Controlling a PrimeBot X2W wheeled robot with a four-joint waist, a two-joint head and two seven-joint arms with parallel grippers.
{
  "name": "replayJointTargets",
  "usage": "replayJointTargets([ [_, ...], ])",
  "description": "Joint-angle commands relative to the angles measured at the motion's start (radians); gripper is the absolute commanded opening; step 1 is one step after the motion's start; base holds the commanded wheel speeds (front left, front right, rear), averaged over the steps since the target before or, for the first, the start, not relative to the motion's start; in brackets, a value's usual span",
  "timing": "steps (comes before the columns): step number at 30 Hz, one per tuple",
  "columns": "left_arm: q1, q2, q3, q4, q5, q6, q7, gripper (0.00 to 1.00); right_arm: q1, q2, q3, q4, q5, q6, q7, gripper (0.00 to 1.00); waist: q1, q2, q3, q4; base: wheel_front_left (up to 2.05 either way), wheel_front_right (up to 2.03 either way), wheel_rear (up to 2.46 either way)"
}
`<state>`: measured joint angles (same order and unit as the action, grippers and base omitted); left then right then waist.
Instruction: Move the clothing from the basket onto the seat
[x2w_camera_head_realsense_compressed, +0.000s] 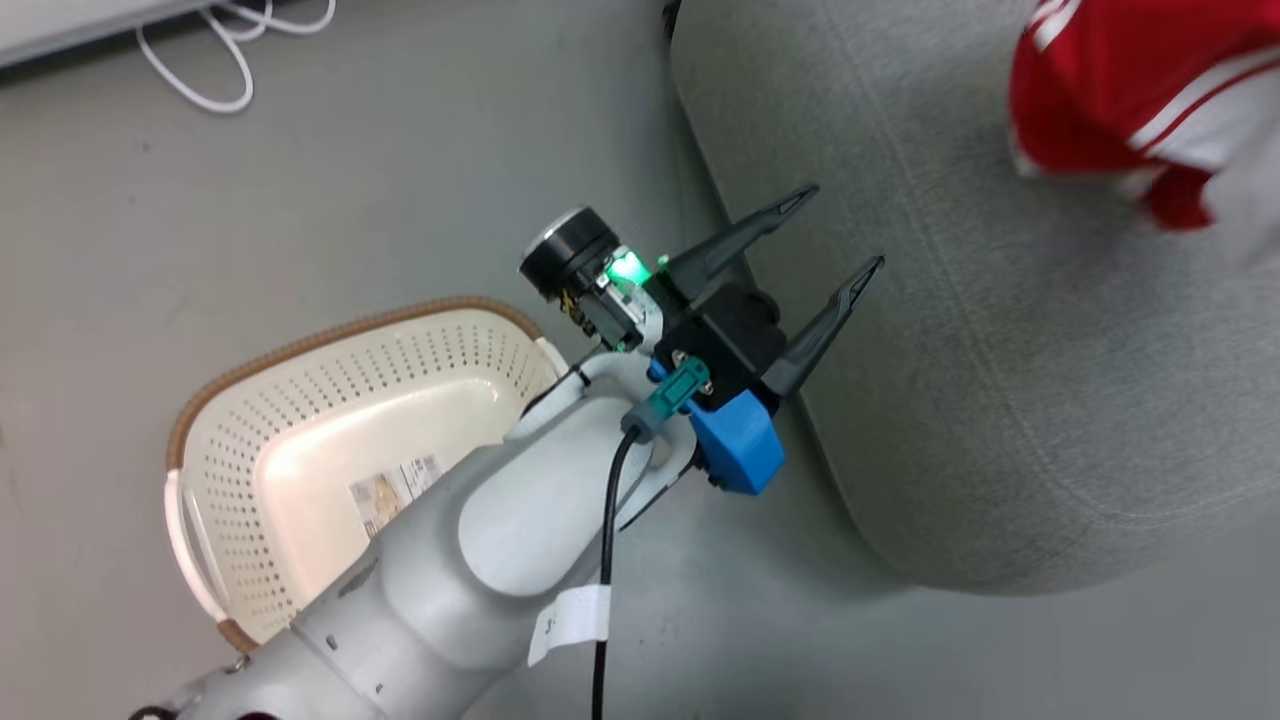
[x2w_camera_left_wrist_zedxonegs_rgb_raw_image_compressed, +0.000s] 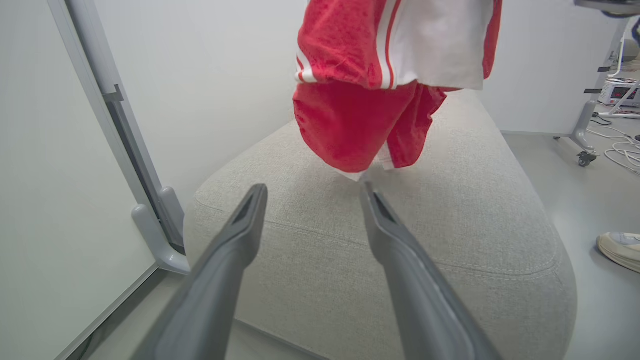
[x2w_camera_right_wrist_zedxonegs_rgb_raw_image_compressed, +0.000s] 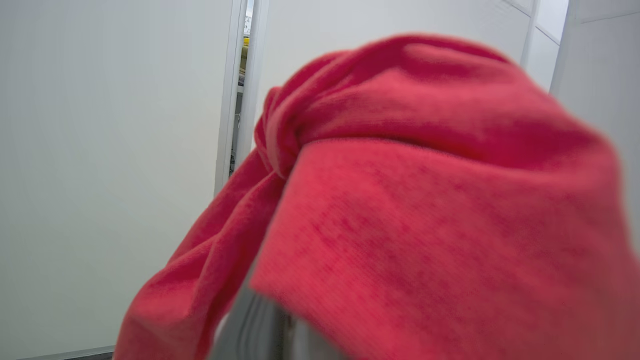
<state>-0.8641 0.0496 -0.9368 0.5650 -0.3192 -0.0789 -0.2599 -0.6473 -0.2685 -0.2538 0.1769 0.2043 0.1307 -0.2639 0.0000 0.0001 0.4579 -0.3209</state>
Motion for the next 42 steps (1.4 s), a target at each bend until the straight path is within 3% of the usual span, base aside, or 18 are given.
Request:
replayJointTargets([
  [1,-0.036,0.002,-0.002,-0.004,0.013,0.005,0.003,1.0,-0.06,-0.03,-0.022,-0.001,0.001,0.0,-0.001,0.0,0.0,-0.0001,0.07,0.03,0.0,0.0,0.0],
  [7,-0.11,0.004,-0.015,-0.017,0.04,0.007,0.012,1.0,-0.203,-0.123,-0.112,0.04,-0.017,0.0,-0.001,0.0,0.0,-0.0001,0.186,0.073,0.0,0.0,0.0],
  [14,-0.166,0.007,-0.023,-0.025,0.057,0.015,0.016,1.0,-0.277,-0.175,-0.149,0.203,-0.024,0.0,-0.001,0.0,0.0,-0.0001,0.276,0.1,0.0,0.0,0.0],
  [22,-0.176,0.018,-0.029,-0.021,0.055,0.02,0.015,1.0,-0.285,-0.155,-0.093,0.439,-0.025,0.0,-0.001,0.0,0.0,-0.0001,0.31,0.106,0.0,0.0,0.0],
  [29,-0.178,0.03,-0.031,-0.015,0.048,0.021,0.014,1.0,-0.264,-0.138,-0.061,0.531,0.0,0.0,-0.001,0.0,0.0,-0.0001,0.307,0.101,0.0,0.0,0.0],
  [30,-0.175,0.033,-0.032,-0.014,0.046,0.023,0.013,1.0,-0.258,-0.137,-0.063,0.528,0.004,0.0,-0.001,0.28,0.0,-0.0001,0.304,0.098,0.0,0.0,0.0],
  [33,-0.166,0.035,-0.033,-0.012,0.042,0.025,0.012,1.0,-0.241,-0.125,-0.063,0.531,0.012,0.0,-0.001,0.28,0.0,-0.0001,0.293,0.094,0.0,0.0,0.0],
  [34,-0.16,0.036,-0.033,-0.01,0.04,0.026,0.012,1.0,-0.232,-0.122,-0.062,0.529,0.012,0.0,-0.001,1.0,0.0,-0.0001,0.287,0.092,0.0,0.0,0.0],
  [42,-0.099,0.04,-0.018,-0.005,0.007,0.044,0.0,1.0,-0.056,-0.072,-0.073,0.424,0.02,0.0,-0.001,1.0,0.0,-0.0001,0.175,0.075,0.0,0.0,0.0],
])
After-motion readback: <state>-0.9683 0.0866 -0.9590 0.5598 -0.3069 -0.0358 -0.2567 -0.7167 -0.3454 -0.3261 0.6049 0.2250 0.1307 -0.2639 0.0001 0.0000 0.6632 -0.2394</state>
